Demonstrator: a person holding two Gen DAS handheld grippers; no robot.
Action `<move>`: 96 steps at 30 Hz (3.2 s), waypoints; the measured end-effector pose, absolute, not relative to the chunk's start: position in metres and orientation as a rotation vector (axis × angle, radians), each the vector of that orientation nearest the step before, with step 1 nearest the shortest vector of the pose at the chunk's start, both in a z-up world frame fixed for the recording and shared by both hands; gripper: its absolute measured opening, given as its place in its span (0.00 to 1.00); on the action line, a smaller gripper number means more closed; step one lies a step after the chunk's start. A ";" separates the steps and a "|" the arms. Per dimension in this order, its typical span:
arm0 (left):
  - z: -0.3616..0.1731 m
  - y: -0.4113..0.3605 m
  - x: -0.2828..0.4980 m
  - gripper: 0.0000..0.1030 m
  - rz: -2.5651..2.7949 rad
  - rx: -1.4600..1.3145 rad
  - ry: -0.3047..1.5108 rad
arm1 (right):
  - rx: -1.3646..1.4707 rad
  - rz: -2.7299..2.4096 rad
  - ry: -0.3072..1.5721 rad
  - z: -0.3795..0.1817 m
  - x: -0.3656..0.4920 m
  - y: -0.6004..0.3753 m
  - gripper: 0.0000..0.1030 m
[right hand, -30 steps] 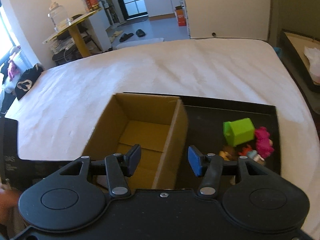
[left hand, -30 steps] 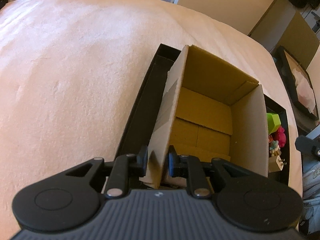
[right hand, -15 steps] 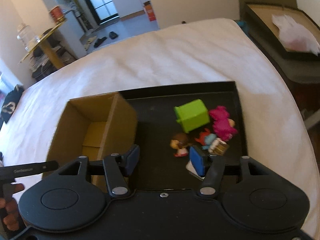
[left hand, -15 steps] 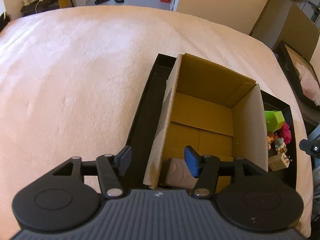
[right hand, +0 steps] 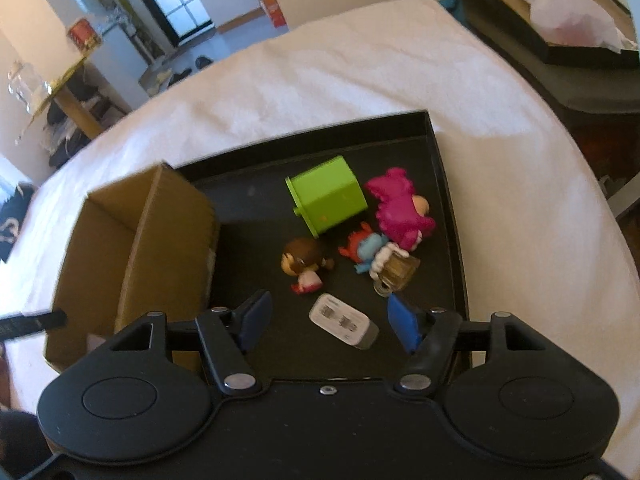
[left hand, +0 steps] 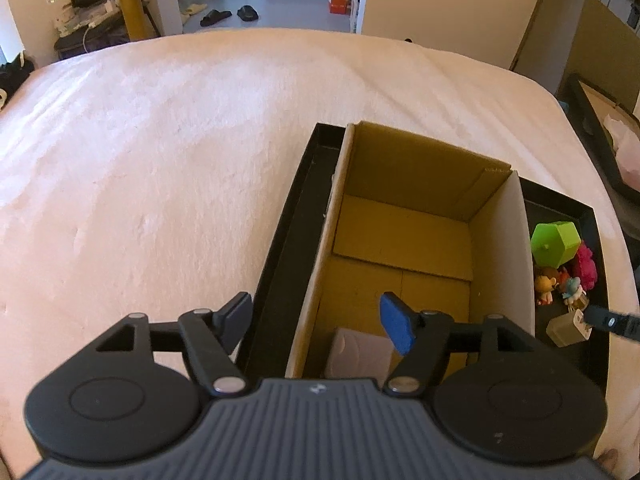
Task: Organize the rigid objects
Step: 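Move the right gripper to the white power adapter and grasp it, then carry the white adapter into the box and release it with the right gripper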
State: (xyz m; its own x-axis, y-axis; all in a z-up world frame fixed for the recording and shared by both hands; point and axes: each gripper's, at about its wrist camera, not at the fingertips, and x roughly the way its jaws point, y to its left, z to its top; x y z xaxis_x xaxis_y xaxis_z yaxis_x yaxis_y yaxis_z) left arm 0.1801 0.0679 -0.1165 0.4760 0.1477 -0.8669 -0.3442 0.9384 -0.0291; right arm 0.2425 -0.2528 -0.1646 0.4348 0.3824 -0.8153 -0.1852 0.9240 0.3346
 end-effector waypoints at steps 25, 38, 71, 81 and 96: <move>-0.116 0.062 0.184 0.67 0.345 -0.177 1.042 | 0.140 0.408 1.121 -0.190 0.256 -0.252 0.26; -0.114 0.071 0.181 0.68 0.341 -0.178 1.043 | 0.133 0.345 1.167 -0.193 0.255 -0.257 0.29; -0.117 0.085 0.176 0.67 0.225 -0.219 0.999 | 0.014 0.402 0.997 -0.094 0.230 -0.191 0.20; -0.127 0.090 0.176 0.61 0.177 -0.256 0.996 | -0.018 0.436 0.961 -0.074 0.230 -0.150 0.20; -0.141 0.101 0.179 0.30 0.133 -0.330 1.028 | -0.074 0.472 0.969 -0.074 0.225 -0.095 0.20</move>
